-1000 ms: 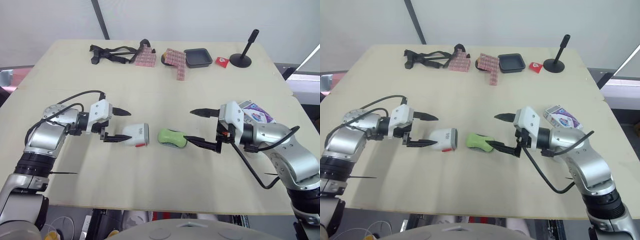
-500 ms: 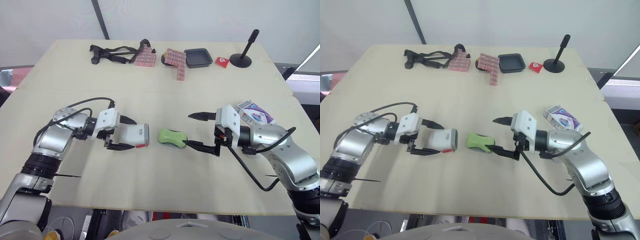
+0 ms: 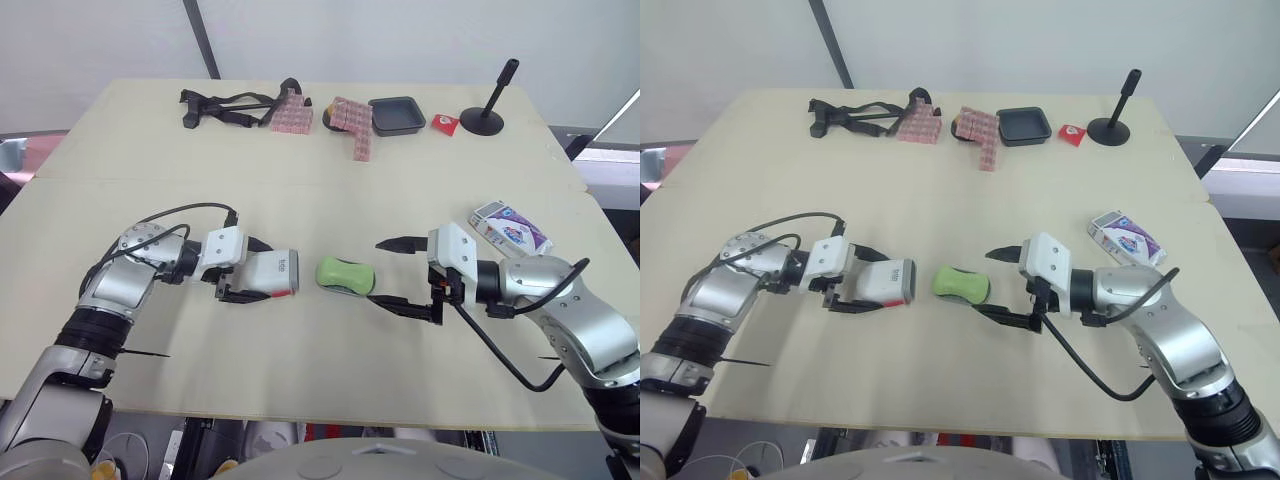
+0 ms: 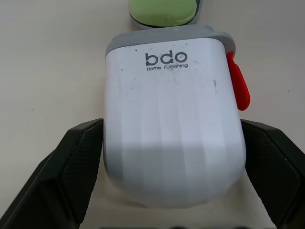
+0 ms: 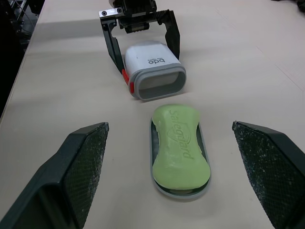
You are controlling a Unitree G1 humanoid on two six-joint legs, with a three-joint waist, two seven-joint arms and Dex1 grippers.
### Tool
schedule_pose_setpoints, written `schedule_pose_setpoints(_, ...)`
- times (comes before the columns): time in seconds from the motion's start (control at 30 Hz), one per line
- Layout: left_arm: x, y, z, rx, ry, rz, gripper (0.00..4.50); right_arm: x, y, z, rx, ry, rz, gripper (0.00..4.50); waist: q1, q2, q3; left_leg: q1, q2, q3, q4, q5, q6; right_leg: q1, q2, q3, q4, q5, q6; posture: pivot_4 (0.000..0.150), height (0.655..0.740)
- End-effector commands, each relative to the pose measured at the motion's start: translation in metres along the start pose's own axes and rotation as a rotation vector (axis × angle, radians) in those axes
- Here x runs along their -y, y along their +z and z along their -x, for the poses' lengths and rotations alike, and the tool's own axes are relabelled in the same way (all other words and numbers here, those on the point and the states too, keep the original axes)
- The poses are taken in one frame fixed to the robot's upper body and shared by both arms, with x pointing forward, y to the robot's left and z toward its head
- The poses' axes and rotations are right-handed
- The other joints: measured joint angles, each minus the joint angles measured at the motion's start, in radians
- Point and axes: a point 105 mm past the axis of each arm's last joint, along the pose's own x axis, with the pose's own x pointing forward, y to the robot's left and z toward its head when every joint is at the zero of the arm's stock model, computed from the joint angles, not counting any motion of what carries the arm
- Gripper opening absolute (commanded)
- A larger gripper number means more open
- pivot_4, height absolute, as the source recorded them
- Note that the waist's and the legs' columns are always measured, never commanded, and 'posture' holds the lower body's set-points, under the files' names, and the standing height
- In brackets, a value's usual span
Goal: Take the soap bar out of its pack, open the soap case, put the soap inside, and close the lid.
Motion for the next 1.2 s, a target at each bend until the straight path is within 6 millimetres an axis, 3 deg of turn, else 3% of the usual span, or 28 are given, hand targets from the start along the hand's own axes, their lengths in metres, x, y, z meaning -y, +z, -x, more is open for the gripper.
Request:
schedule_pose_setpoints(0.03, -0.006, 0.002, 0.0, -0.019, 0.017, -0.041, 4.5, -0.001, 0.011, 0.003, 0.024, 0.008, 0.04, 4.47, 0.0, 0.0, 0.0, 0.0, 0.0, 0.0, 0.0, 0.0, 0.0, 0.0, 0.0, 0.0, 0.0, 0.0, 0.0, 0.15, 0.74)
schedule_pose_setpoints(0.23, -0.008, -0.001, -0.004, -0.028, 0.025, -0.035, 4.5, -0.002, 0.009, 0.002, 0.018, 0.015, 0.044, 4.47, 0.0, 0.0, 0.0, -0.002, 0.0, 0.0, 0.0, 0.0, 0.0, 0.0, 0.0, 0.0, 0.0, 0.0, 0.0, 0.15, 0.74)
schedule_pose_setpoints(0.37, -0.008, 0.003, -0.005, 0.003, 0.023, -0.016, 3.46, -0.003, 0.007, 0.0, 0.005, 0.021, 0.044, 4.5, 0.001, 0.0, 0.0, -0.001, 0.0, 0.0, 0.0, 0.0, 0.0, 0.001, 0.0, 0.0, 0.0, 0.0, 0.0, 0.15, 0.74)
schedule_pose_setpoints(0.63, -0.005, 0.006, -0.001, 0.0, 0.011, -0.037, 3.46, 0.004, -0.023, -0.007, -0.235, 0.028, 0.074, 4.5, -0.002, 0.0, 0.0, 0.0, 0.0, 0.0, 0.0, 0.0, 0.0, 0.001, 0.0, 0.0, 0.0, 0.0, 0.0, 0.15, 0.74)
schedule_pose_setpoints(0.83, -0.004, 0.003, 0.006, -0.011, 0.023, -0.035, 3.46, 0.016, -0.03, -0.017, -0.302, 0.009, 0.042, 4.5, -0.009, 0.0, 0.0, 0.0, 0.0, 0.0, -0.001, 0.0, 0.0, 0.001, 0.0, 0.0, 0.0, 0.0, 0.0, 0.15, 0.74)
schedule_pose_setpoints(1.2, 0.004, 0.006, 0.006, 0.009, 0.029, -0.035, 3.46, 0.01, -0.044, -0.031, -0.33, 0.039, 0.003, 4.5, -0.01, 0.0, 0.0, 0.001, 0.0, 0.0, -0.001, 0.0, 0.0, 0.0, 0.0, -0.001, -0.001, 0.0, 0.0, 0.15, 0.74)
